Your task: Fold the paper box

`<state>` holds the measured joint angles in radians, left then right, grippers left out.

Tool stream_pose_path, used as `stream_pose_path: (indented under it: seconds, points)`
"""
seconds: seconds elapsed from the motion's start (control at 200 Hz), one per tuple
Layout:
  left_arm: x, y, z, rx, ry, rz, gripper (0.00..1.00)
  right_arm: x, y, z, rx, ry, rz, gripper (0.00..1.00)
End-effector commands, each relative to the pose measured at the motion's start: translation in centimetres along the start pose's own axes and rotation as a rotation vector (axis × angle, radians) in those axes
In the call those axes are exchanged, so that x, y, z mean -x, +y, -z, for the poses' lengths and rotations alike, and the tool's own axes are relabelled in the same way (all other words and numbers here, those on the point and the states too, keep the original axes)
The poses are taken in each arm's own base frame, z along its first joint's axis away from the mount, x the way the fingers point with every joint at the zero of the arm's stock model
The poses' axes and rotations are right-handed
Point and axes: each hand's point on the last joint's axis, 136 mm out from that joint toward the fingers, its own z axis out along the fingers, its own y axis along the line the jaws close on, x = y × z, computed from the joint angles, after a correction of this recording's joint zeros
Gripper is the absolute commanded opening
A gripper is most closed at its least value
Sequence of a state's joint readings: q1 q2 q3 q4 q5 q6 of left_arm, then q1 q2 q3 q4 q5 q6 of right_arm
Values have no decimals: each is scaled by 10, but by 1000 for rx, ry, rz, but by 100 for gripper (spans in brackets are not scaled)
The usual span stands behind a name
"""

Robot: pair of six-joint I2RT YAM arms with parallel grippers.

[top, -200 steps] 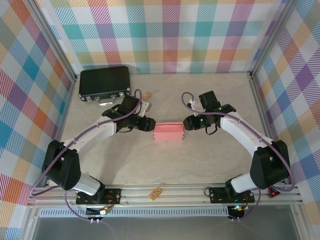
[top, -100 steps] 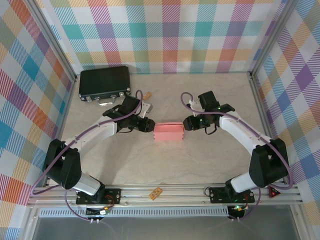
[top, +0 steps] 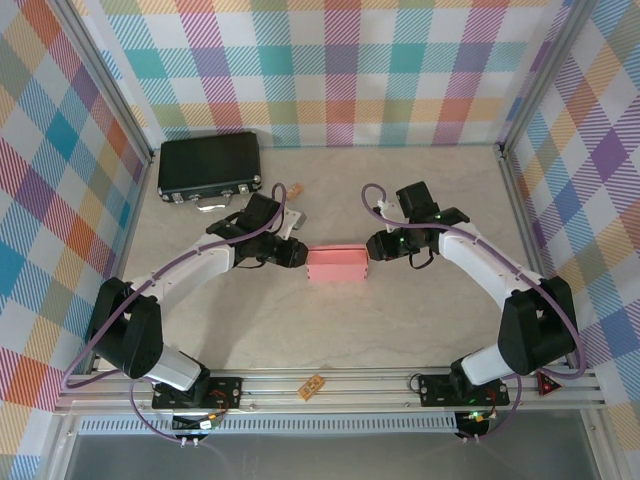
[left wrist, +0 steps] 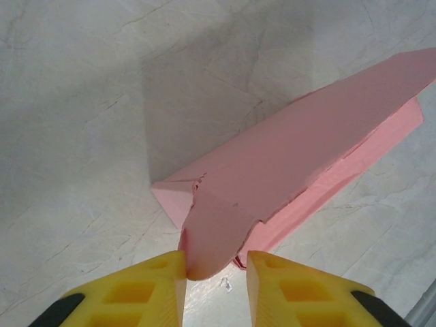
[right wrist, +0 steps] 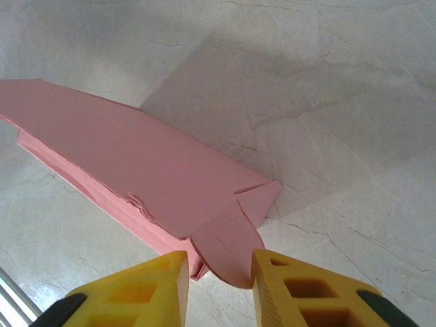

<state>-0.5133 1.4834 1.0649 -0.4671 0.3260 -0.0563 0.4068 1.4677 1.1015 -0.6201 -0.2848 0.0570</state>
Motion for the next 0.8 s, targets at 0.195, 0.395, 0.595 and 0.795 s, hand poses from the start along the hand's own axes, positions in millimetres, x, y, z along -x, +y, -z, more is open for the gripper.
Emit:
stream_pose_path:
  seconds: [0.195,0.395,0.595,0.795]
  points:
    - [0,-5,4,-38,-12,3,26,6,11,1,70,-22,-23,28]
    - [2,-7,5,-45,-17,4,25,6,11,1,68,-24,-23,28]
    - [1,-6,5,-38,-14,8,25,0,2,0,18,-9,-25,29]
    - [1,-6,6,-39,-17,8,25,-8,0,-1,8,3,-19,31]
